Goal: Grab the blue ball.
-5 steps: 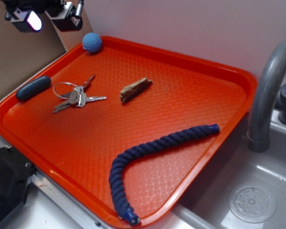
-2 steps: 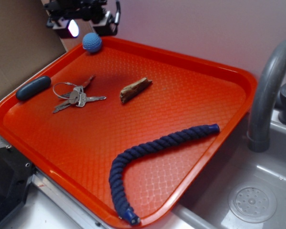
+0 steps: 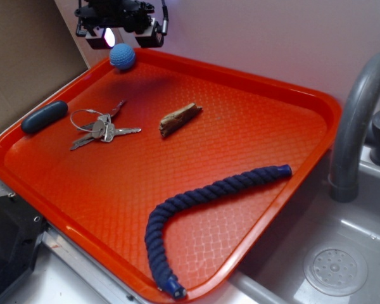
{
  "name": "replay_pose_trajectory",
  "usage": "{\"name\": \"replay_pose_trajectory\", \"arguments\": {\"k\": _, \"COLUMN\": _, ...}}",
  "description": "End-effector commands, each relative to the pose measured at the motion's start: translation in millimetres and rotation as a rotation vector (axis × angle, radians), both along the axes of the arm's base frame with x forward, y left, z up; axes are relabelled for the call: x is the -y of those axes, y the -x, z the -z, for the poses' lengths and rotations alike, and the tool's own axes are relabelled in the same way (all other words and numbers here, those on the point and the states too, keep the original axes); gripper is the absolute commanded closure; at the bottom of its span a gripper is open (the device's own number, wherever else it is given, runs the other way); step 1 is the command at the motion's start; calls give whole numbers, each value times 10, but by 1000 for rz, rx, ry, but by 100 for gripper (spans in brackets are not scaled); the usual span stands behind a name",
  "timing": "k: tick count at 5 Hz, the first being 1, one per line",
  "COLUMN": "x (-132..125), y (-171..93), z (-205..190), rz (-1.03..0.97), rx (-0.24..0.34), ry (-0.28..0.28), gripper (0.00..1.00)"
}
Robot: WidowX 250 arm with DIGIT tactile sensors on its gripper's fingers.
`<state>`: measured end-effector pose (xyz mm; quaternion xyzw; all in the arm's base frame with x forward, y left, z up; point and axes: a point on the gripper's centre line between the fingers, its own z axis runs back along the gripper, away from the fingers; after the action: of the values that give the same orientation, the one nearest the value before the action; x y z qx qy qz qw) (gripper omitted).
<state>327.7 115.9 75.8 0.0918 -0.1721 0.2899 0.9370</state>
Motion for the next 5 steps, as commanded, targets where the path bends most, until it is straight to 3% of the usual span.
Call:
{"name": "replay_pose_trajectory", "arguments": {"k": 1, "x": -525, "y": 17, "z": -167, "rz": -98, "rx": 16, "ry": -130, "gripper": 0}}
{"name": "replay_pose_trajectory", "arguments": {"k": 3, "x": -768, "y": 26, "z": -62, "rz": -131, "rx": 7, "ry": -107, "gripper": 0}}
{"name": "replay_pose_trajectory", "arguments": {"k": 5, "x": -765, "y": -25, "z": 18, "rz": -143, "rx": -1, "ry": -139, "gripper": 0}}
